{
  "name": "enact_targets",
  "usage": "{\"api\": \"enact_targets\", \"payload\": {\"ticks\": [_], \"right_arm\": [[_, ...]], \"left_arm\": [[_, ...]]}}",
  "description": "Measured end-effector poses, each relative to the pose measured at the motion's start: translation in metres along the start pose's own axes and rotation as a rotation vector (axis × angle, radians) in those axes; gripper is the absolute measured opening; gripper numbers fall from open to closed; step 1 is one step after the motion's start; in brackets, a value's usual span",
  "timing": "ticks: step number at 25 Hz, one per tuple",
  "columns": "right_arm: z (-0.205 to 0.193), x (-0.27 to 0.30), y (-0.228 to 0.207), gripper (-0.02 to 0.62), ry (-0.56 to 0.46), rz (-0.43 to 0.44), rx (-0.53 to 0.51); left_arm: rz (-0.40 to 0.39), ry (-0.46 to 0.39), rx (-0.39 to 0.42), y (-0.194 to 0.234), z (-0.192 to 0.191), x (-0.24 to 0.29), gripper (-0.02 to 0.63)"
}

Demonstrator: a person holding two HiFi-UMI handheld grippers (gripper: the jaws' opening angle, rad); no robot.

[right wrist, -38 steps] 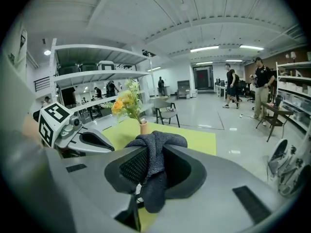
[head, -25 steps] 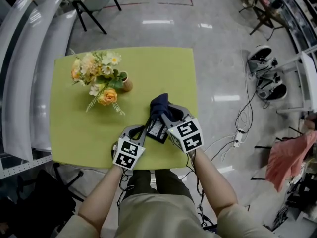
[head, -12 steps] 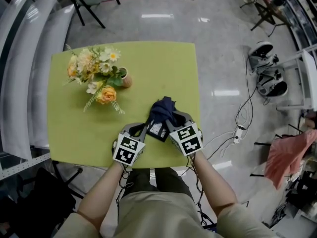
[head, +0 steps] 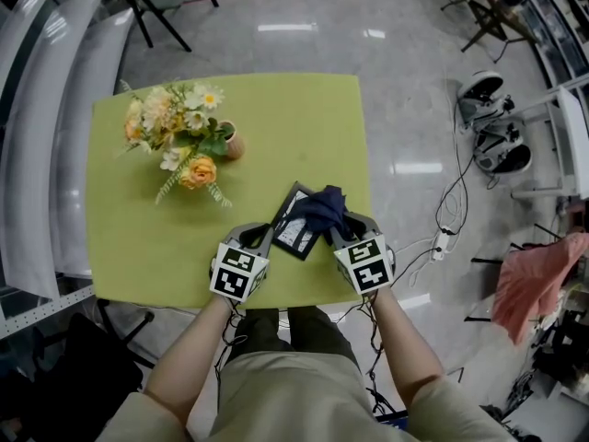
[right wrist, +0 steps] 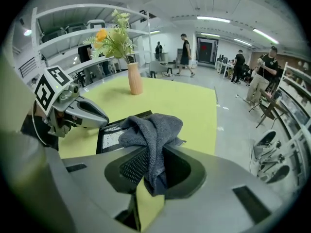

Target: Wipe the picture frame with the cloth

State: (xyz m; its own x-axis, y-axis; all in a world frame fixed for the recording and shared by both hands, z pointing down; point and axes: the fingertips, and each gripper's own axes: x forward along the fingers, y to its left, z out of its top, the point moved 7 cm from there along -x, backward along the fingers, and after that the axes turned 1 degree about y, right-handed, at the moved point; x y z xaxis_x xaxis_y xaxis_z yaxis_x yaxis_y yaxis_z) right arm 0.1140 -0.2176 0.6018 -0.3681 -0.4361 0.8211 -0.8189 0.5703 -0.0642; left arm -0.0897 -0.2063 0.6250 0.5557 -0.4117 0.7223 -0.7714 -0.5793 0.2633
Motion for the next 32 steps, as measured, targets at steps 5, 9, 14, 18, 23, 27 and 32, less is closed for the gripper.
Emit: {"api": "enact_targets", "payload": {"ticks": [5,9,14,18,23,27,32], "right_arm": [[0.016,-0.028,-0.003,0.087,-0.088,-0.013,0.057],[0.053,-0.026,0.013,0.087,-0.193,0.070,0.099],[0.062,0.014,0.048,0.087,-0.115,0.169,0.028],[0.046,0.041,0.065,0.087,-0.034,0.173,0.005],[0.024,0.036,0.060,0.086,0.037,0.153,0.003],[0.009,0.018,0.052,0.086,0.065,0.138,0.009],[-0.017,-0.002,0.039,0.087,0.153,0.058,-0.032]], "left_arm": [[-0.004,-0.010,0.002,0.001,0.000,-0.001,0.011],[0.009,-0.005,0.041,-0.001,0.000,-0.001,0.011],[0.013,0.003,0.094,-0.005,0.003,-0.001,0.011],[0.016,0.003,0.119,-0.005,0.003,0.000,0.011],[0.015,0.000,0.113,-0.004,0.002,-0.001,0.011],[0.013,0.004,0.119,-0.004,0.001,-0.001,0.011],[0.015,0.001,0.138,-0.002,0.001,0.000,0.011]]}}
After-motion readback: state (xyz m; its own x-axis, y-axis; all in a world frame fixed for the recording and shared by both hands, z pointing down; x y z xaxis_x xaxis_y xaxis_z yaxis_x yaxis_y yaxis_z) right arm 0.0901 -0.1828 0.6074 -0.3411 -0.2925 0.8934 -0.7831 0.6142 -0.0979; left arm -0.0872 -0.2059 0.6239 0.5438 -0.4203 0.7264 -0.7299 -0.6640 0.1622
